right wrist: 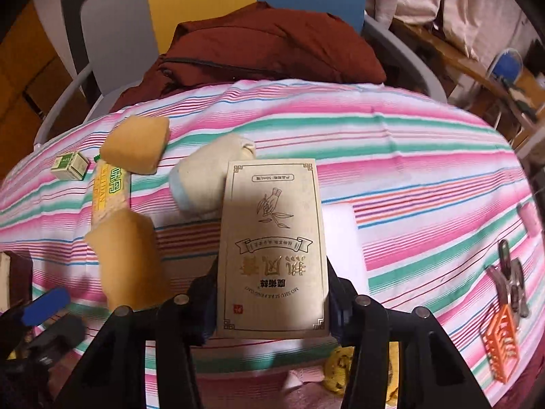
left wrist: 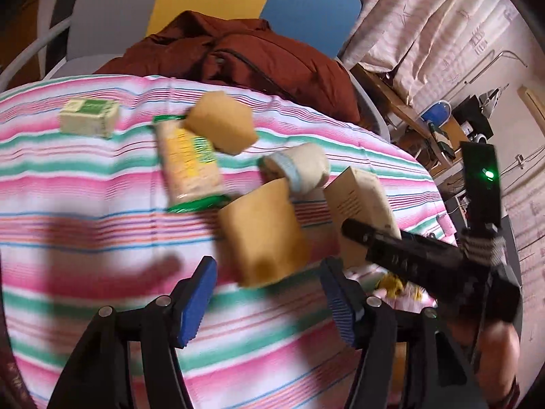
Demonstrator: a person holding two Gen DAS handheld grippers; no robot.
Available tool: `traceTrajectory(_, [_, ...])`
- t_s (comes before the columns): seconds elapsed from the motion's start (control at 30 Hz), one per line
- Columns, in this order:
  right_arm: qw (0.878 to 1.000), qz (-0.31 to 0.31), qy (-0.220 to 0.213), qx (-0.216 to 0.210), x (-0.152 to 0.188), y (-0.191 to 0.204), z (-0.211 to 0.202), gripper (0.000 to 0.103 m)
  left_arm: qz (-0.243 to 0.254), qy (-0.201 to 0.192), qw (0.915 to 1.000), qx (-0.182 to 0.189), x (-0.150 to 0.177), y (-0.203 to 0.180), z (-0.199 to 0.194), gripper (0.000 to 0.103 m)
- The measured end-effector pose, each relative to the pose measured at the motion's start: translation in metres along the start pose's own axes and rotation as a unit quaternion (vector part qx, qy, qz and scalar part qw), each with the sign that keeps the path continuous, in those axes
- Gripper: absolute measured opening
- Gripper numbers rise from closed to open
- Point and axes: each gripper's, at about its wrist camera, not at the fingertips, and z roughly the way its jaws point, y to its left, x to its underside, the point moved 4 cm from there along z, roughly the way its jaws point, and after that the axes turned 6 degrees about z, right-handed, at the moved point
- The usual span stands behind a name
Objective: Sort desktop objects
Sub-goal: 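Grasp a flat yellow sponge with the left tool while the right holds the tea box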
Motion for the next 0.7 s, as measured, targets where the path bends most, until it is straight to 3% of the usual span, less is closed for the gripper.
traceTrajectory(0.37, [1.000,0.029,0.009,-0.001,0.002,-0.009,0.002,0.051,0.020,0.034,0.9969,-0.068,-0.018,-0.004,0.054,0.068])
traceTrajectory(0.43, [1.000,0.026,0.009,0.006,0.002,-0.009,0.002,0.051,0.021,0.034,0.9971,-0.064,-0.015,-0.001,0.062,0.070])
traceTrajectory(0.5, [1.000,0.028,0.009,0.000,0.002,-0.009,0.002,0.051,0.024,0.009,0.9985,-0.048,-0.013,0.003,0.060,0.071])
traceTrajectory(0.7, [1.000,0.023,0.008,-0.018,0.001,-0.002,0.001,0.051,0.049,-0.020,0.9984,-0.017,-0.002,0.008,0.051,0.061])
